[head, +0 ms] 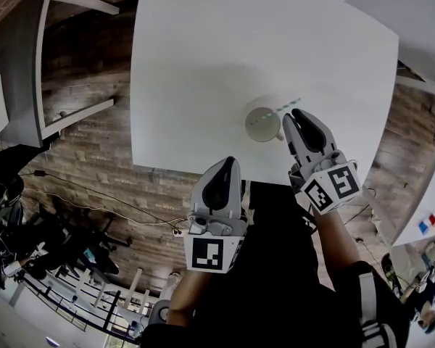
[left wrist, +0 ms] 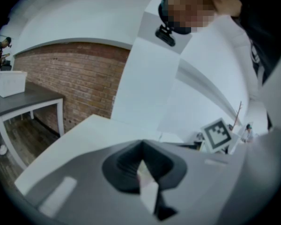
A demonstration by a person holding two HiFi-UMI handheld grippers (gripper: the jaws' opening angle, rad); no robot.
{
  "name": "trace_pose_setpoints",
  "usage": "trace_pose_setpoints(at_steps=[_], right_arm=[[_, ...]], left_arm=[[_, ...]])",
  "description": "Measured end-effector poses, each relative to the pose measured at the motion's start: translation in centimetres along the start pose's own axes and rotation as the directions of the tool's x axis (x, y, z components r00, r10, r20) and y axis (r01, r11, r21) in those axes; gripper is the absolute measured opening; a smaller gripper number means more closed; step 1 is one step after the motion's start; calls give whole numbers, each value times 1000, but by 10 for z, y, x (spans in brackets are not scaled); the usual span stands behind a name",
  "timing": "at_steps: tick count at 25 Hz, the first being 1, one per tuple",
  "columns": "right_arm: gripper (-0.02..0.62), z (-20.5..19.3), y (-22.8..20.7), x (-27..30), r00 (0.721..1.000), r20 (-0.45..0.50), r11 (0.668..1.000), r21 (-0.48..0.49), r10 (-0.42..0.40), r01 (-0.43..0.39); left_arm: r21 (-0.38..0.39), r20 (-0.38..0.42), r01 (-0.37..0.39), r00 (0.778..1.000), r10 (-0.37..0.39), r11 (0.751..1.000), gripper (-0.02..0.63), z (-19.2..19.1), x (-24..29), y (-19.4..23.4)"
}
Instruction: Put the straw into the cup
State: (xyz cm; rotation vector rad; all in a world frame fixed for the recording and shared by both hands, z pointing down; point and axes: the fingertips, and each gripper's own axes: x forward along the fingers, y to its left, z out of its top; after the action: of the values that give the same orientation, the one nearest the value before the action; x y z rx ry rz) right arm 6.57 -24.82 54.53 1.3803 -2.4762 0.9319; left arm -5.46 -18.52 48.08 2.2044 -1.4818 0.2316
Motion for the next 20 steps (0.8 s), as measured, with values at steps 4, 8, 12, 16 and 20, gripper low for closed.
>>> trace_pose_setpoints(at_steps=[4,8,12,16,20], right_arm=[[48,7,6,-12,1000,12,1000,-3,-11,11],[48,15,19,-35,999,37,999,-8,-34,35],[48,17,33,-56,996,77,999,-16,-41,43],[44,27,58,-83,986,151,997,-33,-64,69],[32,24,96,-125,976,199,994,-35,-91,100]], left_arm=[[12,14,19,1000,-19,1000,3,6,-8,-6],[34,45,45,998,-47,998,3,15,-28,-16],[55,78,64,995,-69,996,3,18,-44,-26],[117,116,112,985,-125,987,4,24,-71,-30],[141,139,158,974,-177,977,4,30,-112,-43]])
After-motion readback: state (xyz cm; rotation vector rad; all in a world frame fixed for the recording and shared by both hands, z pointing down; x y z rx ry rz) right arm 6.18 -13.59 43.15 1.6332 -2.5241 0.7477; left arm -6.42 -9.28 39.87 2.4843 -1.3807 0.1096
